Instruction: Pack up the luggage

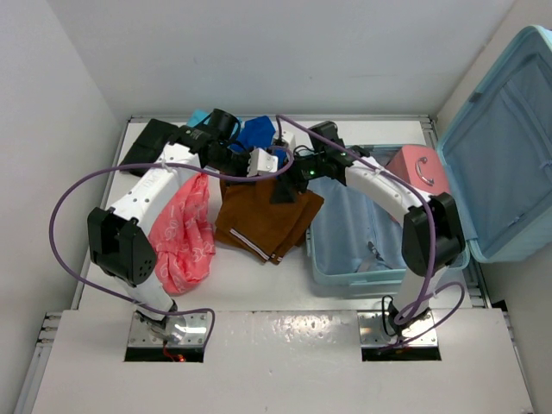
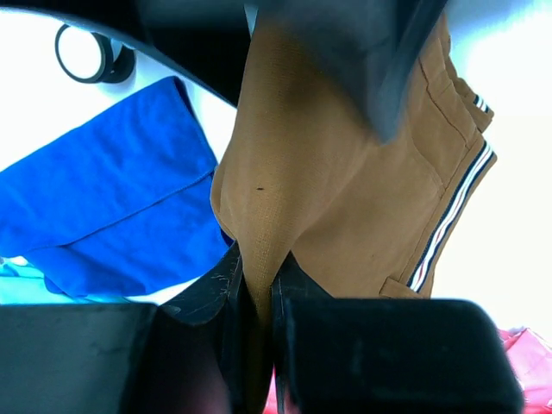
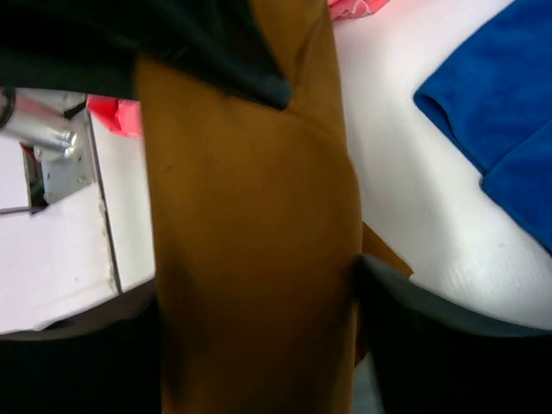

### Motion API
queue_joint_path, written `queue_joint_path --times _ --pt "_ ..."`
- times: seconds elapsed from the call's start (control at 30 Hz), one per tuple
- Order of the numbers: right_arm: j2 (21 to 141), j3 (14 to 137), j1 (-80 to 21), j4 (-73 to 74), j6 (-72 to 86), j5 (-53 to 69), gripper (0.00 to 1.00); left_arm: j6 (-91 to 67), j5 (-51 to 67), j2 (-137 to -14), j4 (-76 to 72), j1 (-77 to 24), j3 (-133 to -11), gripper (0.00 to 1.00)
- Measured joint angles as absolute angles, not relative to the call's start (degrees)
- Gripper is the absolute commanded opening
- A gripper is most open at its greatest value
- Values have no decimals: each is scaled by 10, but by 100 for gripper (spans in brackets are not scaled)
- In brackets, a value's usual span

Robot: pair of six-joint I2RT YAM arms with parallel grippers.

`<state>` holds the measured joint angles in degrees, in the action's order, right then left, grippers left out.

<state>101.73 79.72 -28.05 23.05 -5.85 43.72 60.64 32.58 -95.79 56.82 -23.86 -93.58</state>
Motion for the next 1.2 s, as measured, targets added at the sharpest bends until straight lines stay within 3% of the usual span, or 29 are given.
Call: queue_joint_path --times 0.03,0.07,0.1,0.13,0.17,0.23,0.27,0.33,0.37,0.63,0.83,1.2 --pt "1023 800 -284 225 -53 430 56 605 326 -958 569 -239 -936 0" --pt "1028 802 -287 222 -50 425 33 602 327 -958 569 -239 -936 0" --pt "1031 805 -287 217 -44 421 22 599 327 -958 570 -238 -936 1" --pt "1032 807 -287 215 -34 419 6 594 328 -958 568 -238 -936 8" --pt "1032 808 -286 212 -21 416 0 584 328 -958 563 -238 -936 25" --pt "1031 807 -282 205 8 413 0 561 334 -956 547 -234 -936 49" --pt "1030 802 -277 191 39 411 0 545 342 -954 531 -228 -935 79" --pt "1015 771 -258 146 102 409 0 493 362 -938 491 -216 -927 85" --pt "1001 750 -246 124 135 409 0 463 371 -923 465 -207 -915 99" --pt "815 585 -90 19 334 358 0 226 346 -748 218 -130 -785 100" --pt "699 479 30 48 357 314 0 156 320 -720 141 -126 -759 100" --pt "738 411 93 93 223 284 0 123 312 -730 126 -126 -736 100"
